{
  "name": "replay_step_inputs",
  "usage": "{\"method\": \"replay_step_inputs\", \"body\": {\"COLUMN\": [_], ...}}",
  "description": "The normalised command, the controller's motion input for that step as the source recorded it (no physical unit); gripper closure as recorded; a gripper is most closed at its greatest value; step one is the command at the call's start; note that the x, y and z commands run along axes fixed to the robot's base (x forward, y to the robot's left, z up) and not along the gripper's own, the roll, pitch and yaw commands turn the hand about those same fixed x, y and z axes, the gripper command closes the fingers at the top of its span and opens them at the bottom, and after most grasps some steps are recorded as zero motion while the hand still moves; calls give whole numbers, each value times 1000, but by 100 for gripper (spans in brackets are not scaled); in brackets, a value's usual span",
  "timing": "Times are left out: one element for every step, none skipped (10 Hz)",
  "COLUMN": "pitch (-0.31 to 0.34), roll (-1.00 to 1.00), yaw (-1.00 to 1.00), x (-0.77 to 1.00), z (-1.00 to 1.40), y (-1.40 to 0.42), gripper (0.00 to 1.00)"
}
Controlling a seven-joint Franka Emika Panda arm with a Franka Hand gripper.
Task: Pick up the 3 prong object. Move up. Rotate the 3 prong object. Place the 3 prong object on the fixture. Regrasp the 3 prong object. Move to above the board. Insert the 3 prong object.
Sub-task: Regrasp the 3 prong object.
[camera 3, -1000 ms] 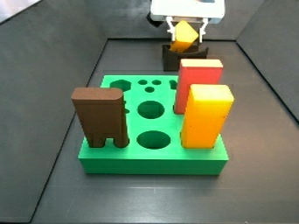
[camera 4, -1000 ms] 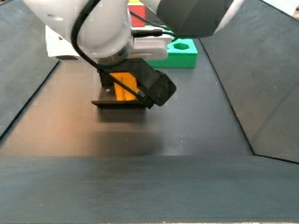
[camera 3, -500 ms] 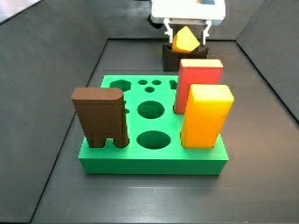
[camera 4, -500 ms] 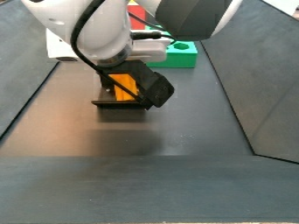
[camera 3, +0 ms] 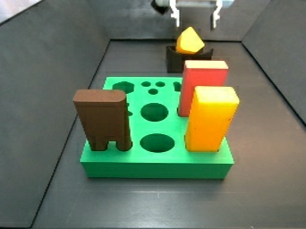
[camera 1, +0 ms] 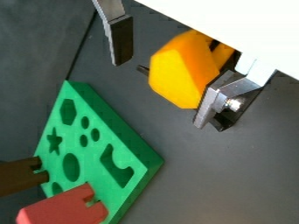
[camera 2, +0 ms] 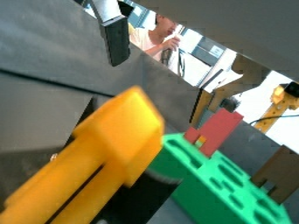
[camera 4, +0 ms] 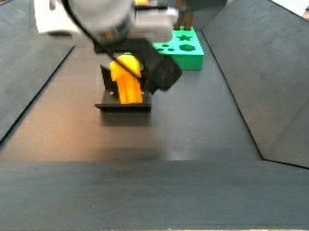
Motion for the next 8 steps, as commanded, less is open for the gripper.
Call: {"method": "replay_step_inputs", "body": {"pitch": [68, 73, 70, 69, 73, 71, 62, 50], "roll": [36, 23, 18, 20, 1000, 1000, 1000, 1000], "yaw": [28, 9, -5, -17, 3, 2, 2, 1], "x": [-35, -35, -34, -32, -101, -88, -94, -104], "z": [901, 653, 462, 208, 440, 400, 329, 129], "y": [7, 9, 10, 10, -683, -668, -554, -351], "gripper": [0, 0, 0, 0, 0, 0, 0, 0]}}
